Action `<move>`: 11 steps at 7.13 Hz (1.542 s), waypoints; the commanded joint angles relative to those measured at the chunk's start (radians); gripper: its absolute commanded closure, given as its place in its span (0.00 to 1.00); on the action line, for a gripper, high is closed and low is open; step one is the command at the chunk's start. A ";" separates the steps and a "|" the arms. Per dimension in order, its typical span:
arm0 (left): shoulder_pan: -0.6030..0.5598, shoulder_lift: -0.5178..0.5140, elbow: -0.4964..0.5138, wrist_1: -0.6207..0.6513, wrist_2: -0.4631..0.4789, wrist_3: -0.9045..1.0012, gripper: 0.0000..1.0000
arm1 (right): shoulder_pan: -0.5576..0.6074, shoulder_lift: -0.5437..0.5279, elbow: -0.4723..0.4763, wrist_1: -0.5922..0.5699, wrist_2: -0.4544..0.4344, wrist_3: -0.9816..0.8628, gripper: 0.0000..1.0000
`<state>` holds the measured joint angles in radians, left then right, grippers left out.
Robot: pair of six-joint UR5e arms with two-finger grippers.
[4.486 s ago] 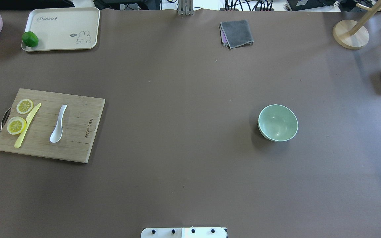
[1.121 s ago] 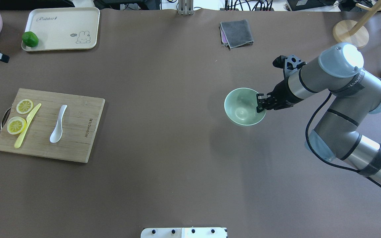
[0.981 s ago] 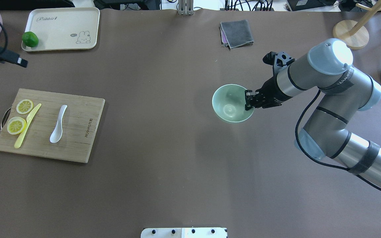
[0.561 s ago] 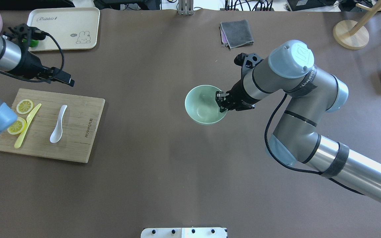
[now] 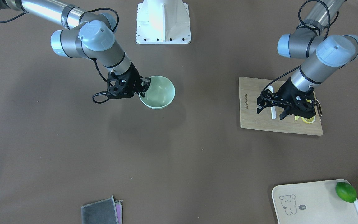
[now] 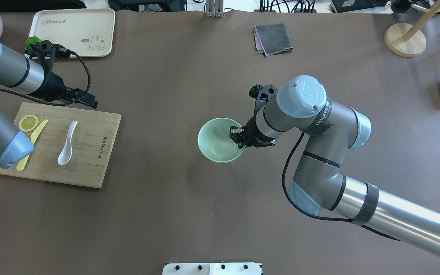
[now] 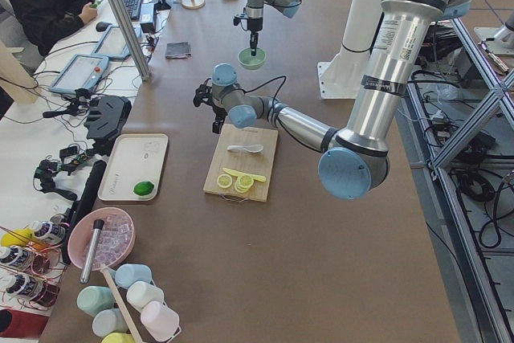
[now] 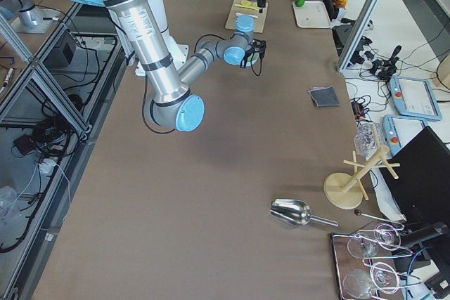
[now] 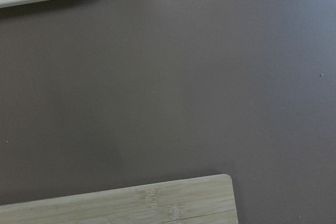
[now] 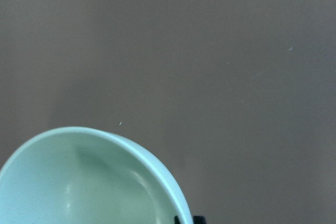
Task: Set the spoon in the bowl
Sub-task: 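Drag the bowl toward the board with right gripper while left reaches spoon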
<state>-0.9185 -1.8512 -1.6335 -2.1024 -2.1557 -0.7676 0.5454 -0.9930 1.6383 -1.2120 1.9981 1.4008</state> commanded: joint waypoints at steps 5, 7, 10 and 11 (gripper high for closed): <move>-0.026 0.003 0.011 0.002 0.019 0.014 0.03 | -0.028 0.123 -0.158 0.020 -0.137 0.044 1.00; -0.025 0.007 0.012 0.002 0.022 0.013 0.03 | -0.028 0.125 -0.196 0.032 -0.136 0.046 0.06; -0.013 0.030 0.008 0.013 0.119 0.011 0.07 | 0.023 0.122 -0.134 0.017 -0.043 0.056 0.00; 0.000 0.036 0.004 0.042 0.146 0.011 0.07 | 0.069 0.113 -0.091 0.011 0.020 0.058 0.00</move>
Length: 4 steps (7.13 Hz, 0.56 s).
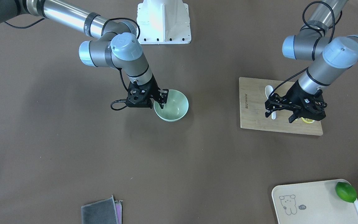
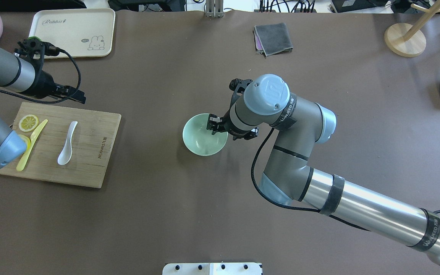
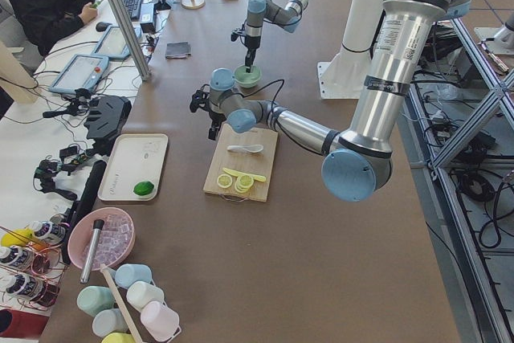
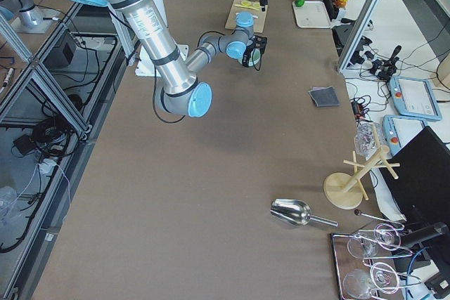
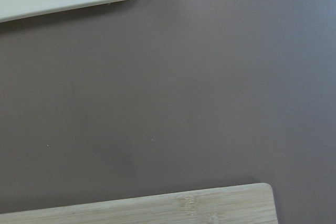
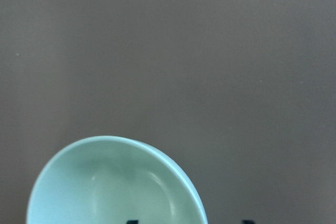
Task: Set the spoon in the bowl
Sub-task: 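Release bowl and lift right gripper while left gripper lowers onto spoon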
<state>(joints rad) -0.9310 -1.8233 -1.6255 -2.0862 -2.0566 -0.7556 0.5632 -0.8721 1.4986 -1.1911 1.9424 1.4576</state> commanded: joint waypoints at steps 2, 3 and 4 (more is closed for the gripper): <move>0.052 0.065 -0.023 0.026 0.082 -0.004 0.07 | 0.090 -0.042 0.117 -0.061 0.092 -0.020 0.00; 0.070 0.074 -0.025 0.023 0.084 -0.005 0.07 | 0.113 -0.057 0.120 -0.062 0.099 -0.058 0.00; 0.110 0.096 -0.042 0.018 0.105 -0.020 0.07 | 0.148 -0.083 0.130 -0.062 0.136 -0.095 0.00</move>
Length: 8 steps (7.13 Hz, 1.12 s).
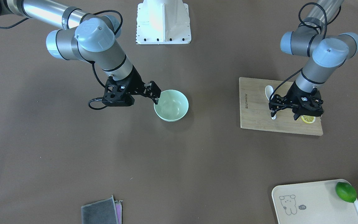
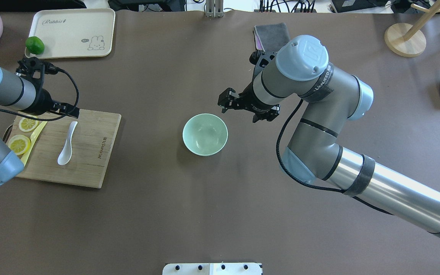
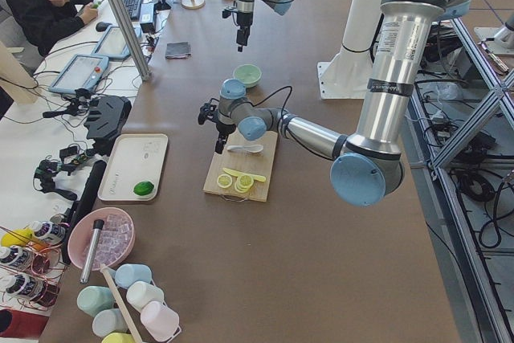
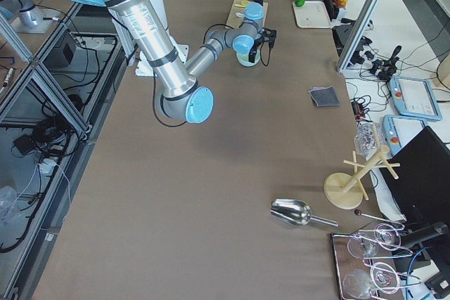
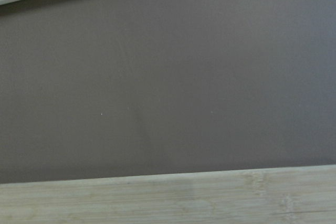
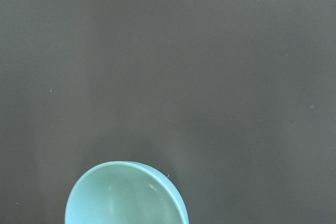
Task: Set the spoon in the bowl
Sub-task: 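Release bowl and lift right gripper while left gripper lowers onto spoon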
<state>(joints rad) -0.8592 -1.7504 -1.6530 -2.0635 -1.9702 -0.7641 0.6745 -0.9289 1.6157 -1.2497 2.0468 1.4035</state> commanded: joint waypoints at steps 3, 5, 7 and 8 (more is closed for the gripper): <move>0.072 0.061 -0.054 -0.004 0.036 -0.030 0.19 | 0.073 -0.038 0.018 -0.004 0.052 -0.061 0.00; 0.084 0.061 -0.054 -0.004 0.036 -0.032 0.33 | 0.085 -0.045 0.018 -0.004 0.053 -0.083 0.00; 0.101 0.060 -0.053 -0.003 0.037 -0.056 0.70 | 0.096 -0.053 0.016 -0.004 0.053 -0.084 0.00; 0.101 0.060 -0.054 -0.003 0.036 -0.055 0.96 | 0.096 -0.054 0.016 -0.004 0.052 -0.084 0.00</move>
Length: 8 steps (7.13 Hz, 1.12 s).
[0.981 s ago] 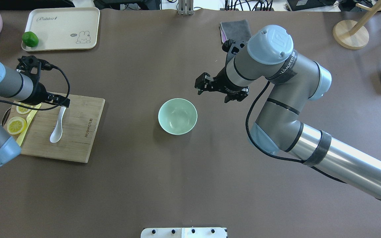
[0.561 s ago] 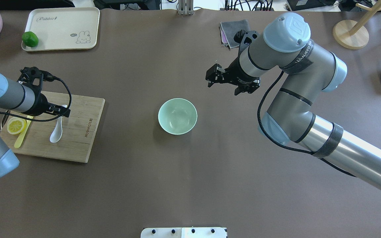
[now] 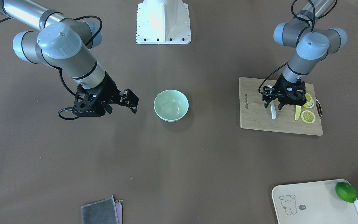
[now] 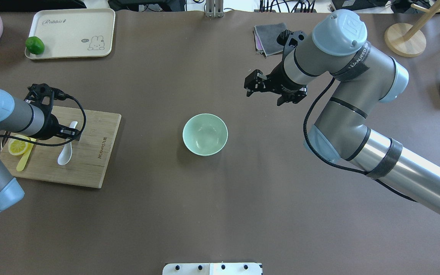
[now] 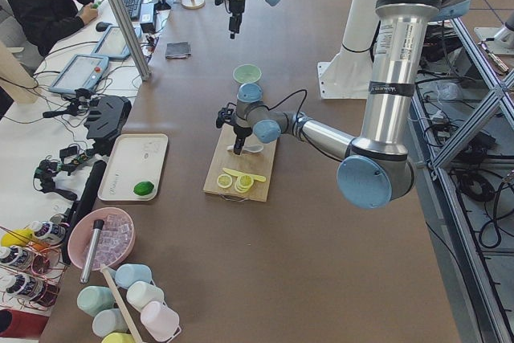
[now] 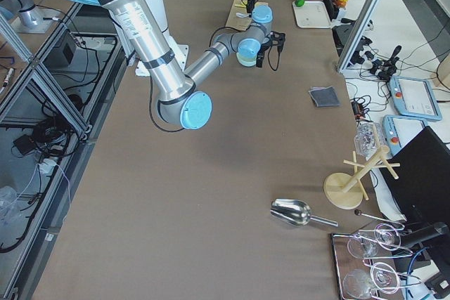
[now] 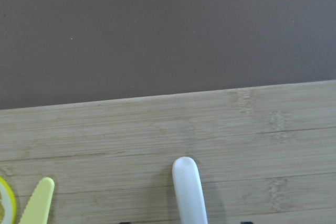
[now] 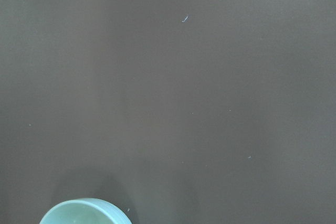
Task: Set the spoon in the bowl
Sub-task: 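Release bowl and lift right gripper while left gripper lowers onto spoon, then carry the white spoon with the left gripper and lower it into the bowl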
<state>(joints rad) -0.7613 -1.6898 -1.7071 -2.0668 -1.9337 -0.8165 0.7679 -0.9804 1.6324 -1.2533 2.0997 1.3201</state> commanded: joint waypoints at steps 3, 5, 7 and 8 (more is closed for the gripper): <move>-0.013 0.015 -0.142 0.107 -0.024 0.002 1.00 | 0.004 -0.006 0.006 -0.002 -0.001 0.001 0.00; -0.015 -0.176 -0.243 0.363 -0.045 -0.038 1.00 | 0.004 -0.062 0.078 0.006 0.000 -0.046 0.00; 0.048 -0.424 -0.095 0.390 -0.044 -0.200 1.00 | 0.005 -0.139 0.119 0.015 0.002 -0.157 0.00; 0.078 -0.501 -0.047 0.380 -0.042 -0.249 1.00 | 0.010 -0.180 0.150 0.017 0.002 -0.169 0.00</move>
<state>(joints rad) -0.7221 -2.0751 -1.8224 -1.6876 -1.9781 -0.9929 0.7733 -1.1127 1.7491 -1.2401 2.1011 1.1810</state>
